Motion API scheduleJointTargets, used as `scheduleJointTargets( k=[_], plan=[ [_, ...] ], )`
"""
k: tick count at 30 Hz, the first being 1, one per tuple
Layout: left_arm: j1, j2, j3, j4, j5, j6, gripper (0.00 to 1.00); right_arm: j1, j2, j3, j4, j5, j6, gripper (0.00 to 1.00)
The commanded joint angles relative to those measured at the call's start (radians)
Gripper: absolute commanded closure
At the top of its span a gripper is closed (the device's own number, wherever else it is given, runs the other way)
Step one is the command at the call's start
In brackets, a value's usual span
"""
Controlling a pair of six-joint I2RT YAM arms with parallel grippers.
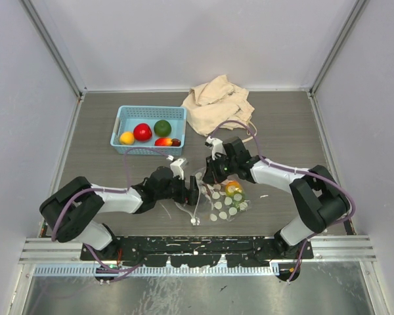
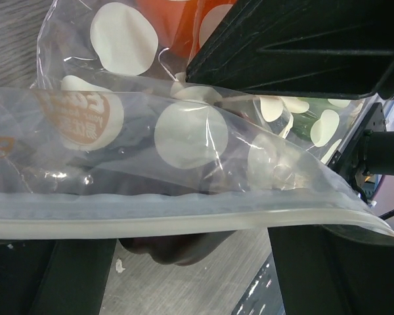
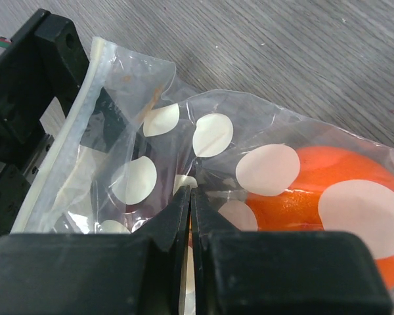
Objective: Open the zip-top bag and remove the fake food
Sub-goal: Pick up the fake fruit from the zipper food storage bag.
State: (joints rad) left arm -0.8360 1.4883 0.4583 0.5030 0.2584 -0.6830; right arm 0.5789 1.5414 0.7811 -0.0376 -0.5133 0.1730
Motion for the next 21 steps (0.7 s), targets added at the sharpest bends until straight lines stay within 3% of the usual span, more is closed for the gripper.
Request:
scheduleJointTargets(
  k=[1, 5, 11, 21],
  plan=[
    [-0.003, 0.008, 0.037, 0.029, 0.014, 0.01, 0.17, 0.0, 0.013, 0.004, 0.08, -0.074, 0.032, 0.91],
    [-0.003, 0.006, 0.035, 0.029, 0.022, 0.009, 0.18, 0.0, 0.034, 0.008, 0.097, -0.088, 0.053, 0.91],
    [-0.002, -0.021, 0.039, -0.017, 0.033, 0.052, 0.09, 0.0, 0.064, 0.026, 0.101, -0.088, 0.068, 0.91],
    [-0.004, -0.068, 0.06, -0.186, -0.07, 0.132, 0.11, 0.0, 0.073, 0.039, 0.088, -0.087, 0.067, 0.91]
  ],
)
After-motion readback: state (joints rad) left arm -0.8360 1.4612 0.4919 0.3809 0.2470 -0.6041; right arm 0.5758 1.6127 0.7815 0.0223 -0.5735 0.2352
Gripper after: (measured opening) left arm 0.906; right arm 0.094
